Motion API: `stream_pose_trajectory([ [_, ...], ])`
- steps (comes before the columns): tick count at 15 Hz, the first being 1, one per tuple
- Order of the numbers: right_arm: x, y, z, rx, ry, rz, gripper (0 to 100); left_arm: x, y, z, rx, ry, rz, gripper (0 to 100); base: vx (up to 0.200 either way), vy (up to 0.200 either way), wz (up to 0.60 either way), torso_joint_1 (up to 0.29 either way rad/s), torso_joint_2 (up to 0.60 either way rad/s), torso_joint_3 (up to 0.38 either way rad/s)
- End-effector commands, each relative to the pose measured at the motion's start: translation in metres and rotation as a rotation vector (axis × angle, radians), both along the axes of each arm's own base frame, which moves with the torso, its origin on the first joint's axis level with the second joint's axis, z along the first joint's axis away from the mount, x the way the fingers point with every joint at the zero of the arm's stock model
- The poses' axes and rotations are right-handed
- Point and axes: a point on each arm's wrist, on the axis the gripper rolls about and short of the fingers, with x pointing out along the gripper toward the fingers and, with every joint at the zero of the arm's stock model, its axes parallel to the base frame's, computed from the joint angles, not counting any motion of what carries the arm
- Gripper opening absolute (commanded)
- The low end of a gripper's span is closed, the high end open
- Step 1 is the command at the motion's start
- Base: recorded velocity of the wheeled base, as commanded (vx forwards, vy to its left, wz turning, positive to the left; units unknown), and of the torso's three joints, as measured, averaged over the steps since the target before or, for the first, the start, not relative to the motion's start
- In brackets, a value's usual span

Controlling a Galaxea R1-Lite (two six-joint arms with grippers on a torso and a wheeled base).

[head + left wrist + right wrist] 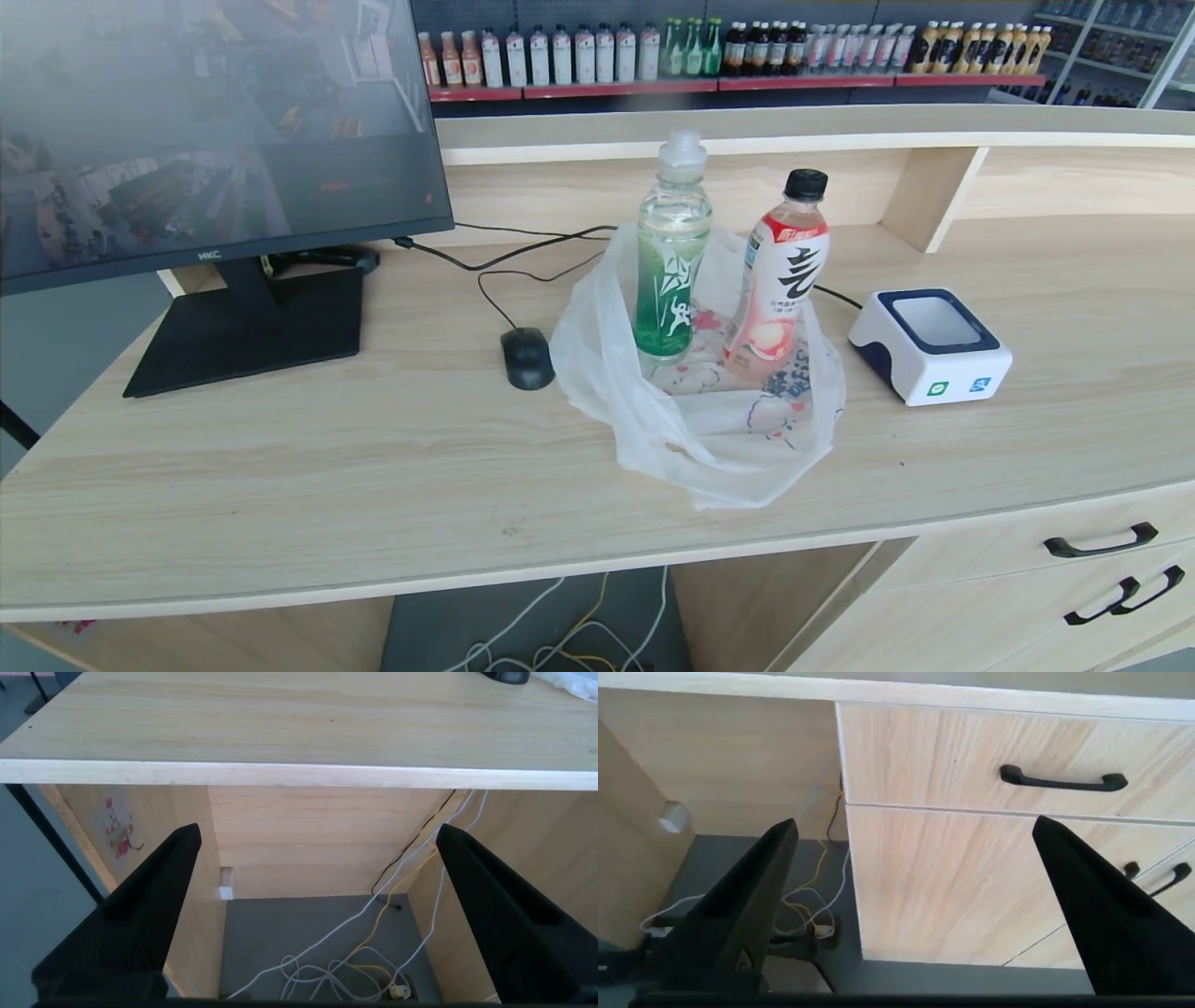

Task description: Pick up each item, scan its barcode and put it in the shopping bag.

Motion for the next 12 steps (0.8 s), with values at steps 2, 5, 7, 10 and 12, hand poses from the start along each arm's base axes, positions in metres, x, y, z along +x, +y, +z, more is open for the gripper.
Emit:
stream_pose_trajectory([
  [2, -0.006, 0.0023, -0.0075, 0.049, -0.083, -0.029, 100, 0.0, 0.0, -0.0001, -0.001, 0.0, 0.0, 100, 0.0, 0.0, 0.0, 0.0, 0.0, 0.0],
  [5, -0.0059, 0.0023, -0.0078, 0.07, -0.082, -0.032, 100, 0.0, 0.0, -0.0001, -0.002, 0.0, 0.0, 100, 0.0, 0.0, 0.0, 0.0, 0.0, 0.0],
  [7, -0.0059, 0.0023, -0.0078, 0.073, -0.082, -0.032, 100, 0.0, 0.0, -0.0001, -0.002, 0.0, 0.0, 100, -0.1, 0.0, 0.0, 0.001, 0.0, -0.001],
  [10, -0.0059, 0.0023, -0.0078, 0.074, -0.082, -0.032, 100, 0.0, 0.0, -0.0001, -0.002, 0.0, 0.0, 100, -0.2, 0.0, 0.0, 0.004, 0.01, 0.002],
  [12, -0.0059, 0.0023, -0.0078, 0.073, -0.082, -0.032, 100, 0.0, 0.0, -0.0001, -0.001, 0.0, 0.0, 100, 0.0, 0.0, 0.0, 0.0, 0.0, 0.0],
])
